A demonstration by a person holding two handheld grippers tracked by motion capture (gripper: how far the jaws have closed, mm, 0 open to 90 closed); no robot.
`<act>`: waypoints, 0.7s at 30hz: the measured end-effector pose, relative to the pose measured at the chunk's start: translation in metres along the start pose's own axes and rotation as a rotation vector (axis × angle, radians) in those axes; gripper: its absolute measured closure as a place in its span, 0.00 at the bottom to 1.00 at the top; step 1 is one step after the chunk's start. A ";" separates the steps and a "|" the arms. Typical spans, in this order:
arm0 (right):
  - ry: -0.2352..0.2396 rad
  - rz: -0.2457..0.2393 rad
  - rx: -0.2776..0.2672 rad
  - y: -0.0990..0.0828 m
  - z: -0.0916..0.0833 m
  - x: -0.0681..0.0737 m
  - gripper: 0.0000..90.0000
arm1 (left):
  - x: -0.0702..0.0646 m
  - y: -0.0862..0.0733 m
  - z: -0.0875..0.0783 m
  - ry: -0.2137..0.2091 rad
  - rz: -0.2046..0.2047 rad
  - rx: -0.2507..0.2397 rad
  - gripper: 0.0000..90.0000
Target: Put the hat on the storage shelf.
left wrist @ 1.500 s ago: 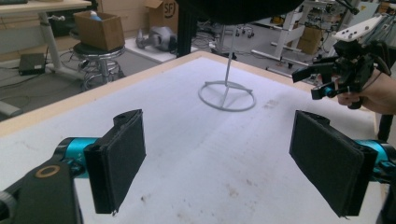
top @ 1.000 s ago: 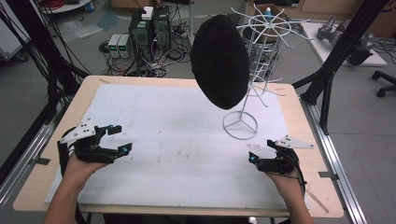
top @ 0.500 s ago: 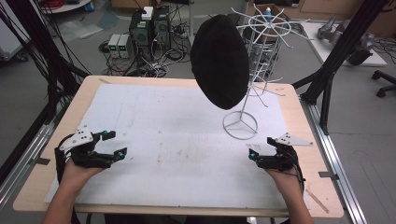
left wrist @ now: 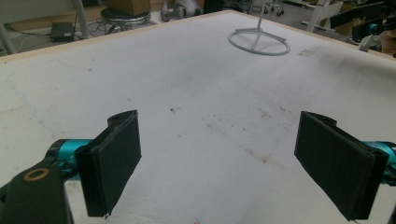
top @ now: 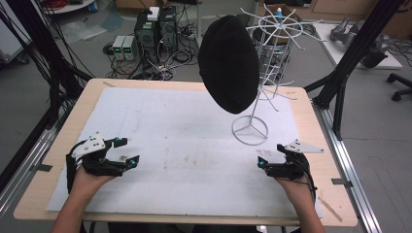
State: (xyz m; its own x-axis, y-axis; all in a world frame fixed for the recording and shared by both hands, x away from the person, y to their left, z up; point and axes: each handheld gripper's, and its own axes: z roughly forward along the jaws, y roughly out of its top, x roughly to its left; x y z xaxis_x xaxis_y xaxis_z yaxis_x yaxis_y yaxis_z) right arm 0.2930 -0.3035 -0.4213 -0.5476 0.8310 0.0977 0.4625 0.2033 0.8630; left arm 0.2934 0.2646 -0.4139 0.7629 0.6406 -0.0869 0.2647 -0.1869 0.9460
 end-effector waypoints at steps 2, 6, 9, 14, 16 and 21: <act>-0.001 -0.004 0.003 0.000 0.001 0.000 0.06 | 0.000 0.000 0.000 0.005 -0.004 0.004 0.17; -0.003 0.000 0.001 0.000 0.000 0.000 0.06 | 0.001 -0.001 0.001 0.007 0.004 0.010 0.17; -0.001 -0.004 0.001 0.000 0.000 0.001 0.06 | 0.000 0.000 0.002 0.009 -0.002 0.013 0.17; 0.003 -0.002 0.003 0.000 0.000 0.001 0.06 | 0.001 -0.001 0.003 0.013 -0.006 0.022 0.17; 0.003 0.000 0.005 0.000 0.000 0.000 0.06 | 0.001 -0.001 0.003 0.016 -0.005 0.025 0.17; 0.003 -0.009 0.009 0.000 0.001 0.001 0.06 | 0.003 -0.001 0.004 0.021 -0.009 0.024 0.17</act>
